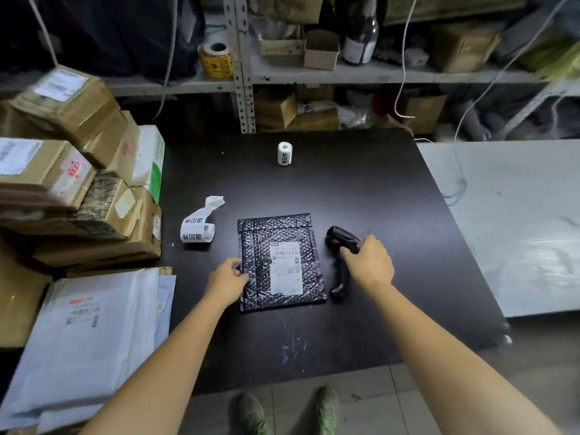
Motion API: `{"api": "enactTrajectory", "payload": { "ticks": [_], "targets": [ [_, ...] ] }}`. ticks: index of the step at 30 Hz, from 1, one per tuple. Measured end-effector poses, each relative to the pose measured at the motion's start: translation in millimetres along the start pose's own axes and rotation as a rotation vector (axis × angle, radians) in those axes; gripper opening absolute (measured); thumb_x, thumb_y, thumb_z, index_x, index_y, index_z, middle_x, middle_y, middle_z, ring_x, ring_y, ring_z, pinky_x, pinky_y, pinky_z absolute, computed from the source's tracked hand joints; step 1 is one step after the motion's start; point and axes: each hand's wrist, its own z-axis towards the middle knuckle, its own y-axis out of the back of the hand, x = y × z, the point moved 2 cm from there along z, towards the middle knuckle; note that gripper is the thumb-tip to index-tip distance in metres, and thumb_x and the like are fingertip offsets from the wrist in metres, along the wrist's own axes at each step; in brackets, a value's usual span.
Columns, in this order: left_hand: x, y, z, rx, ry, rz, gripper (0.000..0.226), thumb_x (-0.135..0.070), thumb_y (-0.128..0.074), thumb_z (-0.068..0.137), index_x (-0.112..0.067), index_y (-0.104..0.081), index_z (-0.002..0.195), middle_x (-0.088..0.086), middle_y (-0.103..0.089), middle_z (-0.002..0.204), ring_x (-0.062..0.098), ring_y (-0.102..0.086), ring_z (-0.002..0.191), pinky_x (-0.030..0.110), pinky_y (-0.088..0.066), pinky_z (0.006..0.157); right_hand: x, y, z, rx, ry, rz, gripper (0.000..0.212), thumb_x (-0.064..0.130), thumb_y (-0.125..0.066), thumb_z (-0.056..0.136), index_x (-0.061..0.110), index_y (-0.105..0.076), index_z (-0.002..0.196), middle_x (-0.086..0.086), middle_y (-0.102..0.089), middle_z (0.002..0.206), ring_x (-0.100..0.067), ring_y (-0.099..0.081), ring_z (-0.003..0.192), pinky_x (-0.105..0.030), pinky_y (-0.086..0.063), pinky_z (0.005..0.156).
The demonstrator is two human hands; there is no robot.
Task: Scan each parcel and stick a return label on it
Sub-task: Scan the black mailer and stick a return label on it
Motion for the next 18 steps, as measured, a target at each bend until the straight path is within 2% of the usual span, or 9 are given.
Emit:
{"api": "enactTrajectory", "payload": {
  "ticks": [2, 4, 8, 11, 14, 16, 18],
  "targets": [
    [-3.0, -0.3, 1.5, -0.012, 0.017, -0.023, 0.047, -0.025, -0.067, 0.09, -0.021, -0.052, 0.134, -0.002, -0.063, 0.107, 0.016, -0.058, 0.091, 0.031, -0.049, 0.085, -9.3, -9.5, 1.7, 0.071, -0.081, 0.015, 0.061, 0.052, -0.069, 0.083, 0.006, -0.05, 0.118, -0.015, -0.058, 0.119, -0.037, -0.059, 0.11, -0.042, -0.049, 0.084],
    [-4.8, -0.6, 2.2, -0.017, 0.035, -0.067, 0.047, -0.023, -0.068, 0.088, -0.021, -0.053, 0.133, -0.002, -0.063, 0.102, 0.016, -0.06, 0.086, 0.039, -0.055, 0.087, -15.0, -21.1, 2.1, 0.158, -0.129, 0.066, 0.063, 0.048, -0.071, 0.084, 0.003, -0.047, 0.121, -0.018, -0.06, 0.122, -0.037, -0.058, 0.114, -0.04, -0.048, 0.085],
    [-6.3, -3.9, 5.2, 0.012, 0.049, -0.147, 0.05, -0.018, -0.07, 0.086, -0.019, -0.053, 0.133, 0.004, -0.067, 0.109, 0.023, -0.064, 0.098, 0.043, -0.054, 0.091, -14.1, -37.0, 0.9, 0.156, -0.199, 0.215, 0.056, 0.035, -0.074, 0.084, 0.003, -0.047, 0.121, -0.019, -0.062, 0.121, -0.038, -0.059, 0.113, -0.04, -0.047, 0.087],
    [-8.4, -9.1, 4.5, 0.075, 0.041, -0.241, 0.038, -0.01, -0.071, 0.085, -0.015, -0.059, 0.121, 0.008, -0.069, 0.108, 0.021, -0.064, 0.091, 0.039, -0.054, 0.089, -5.4, -41.6, 0.9, 0.172, -0.205, 0.32, 0.041, 0.023, -0.078, 0.079, 0.003, -0.057, 0.109, -0.017, -0.065, 0.112, -0.036, -0.062, 0.105, -0.041, -0.051, 0.086],
    [-13.8, -13.1, 0.4, 0.157, 0.053, -0.369, 0.027, -0.001, -0.066, 0.089, -0.012, -0.056, 0.111, 0.009, -0.063, 0.102, 0.017, -0.061, 0.081, 0.033, -0.056, 0.068, 5.3, -38.6, -1.8, 0.195, -0.168, 0.378, 0.014, 0.009, -0.076, 0.072, 0.009, -0.065, 0.081, -0.018, -0.071, 0.092, -0.035, -0.068, 0.088, -0.044, -0.056, 0.079],
    [-18.3, -12.4, -1.7, 0.168, 0.061, -0.418, 0.025, 0.001, -0.062, 0.091, -0.012, -0.053, 0.111, 0.003, -0.057, 0.094, 0.015, -0.059, 0.076, 0.028, -0.052, 0.051, 12.3, -35.7, -3.7, 0.222, -0.146, 0.407, 0.011, 0.007, -0.072, 0.071, 0.008, -0.065, 0.08, -0.018, -0.072, 0.088, -0.034, -0.07, 0.083, -0.046, -0.057, 0.08],
    [-23.2, -10.8, -0.8, 0.165, 0.055, -0.453, 0.025, 0.003, -0.058, 0.093, -0.012, -0.051, 0.111, 0.001, -0.058, 0.093, 0.016, -0.061, 0.075, 0.027, -0.05, 0.048, 18.8, -33.2, -3.2, 0.263, -0.118, 0.434, 0.019, 0.009, -0.068, 0.07, 0.006, -0.065, 0.088, -0.016, -0.073, 0.086, -0.032, -0.071, 0.081, -0.046, -0.058, 0.081]
  ]
}}
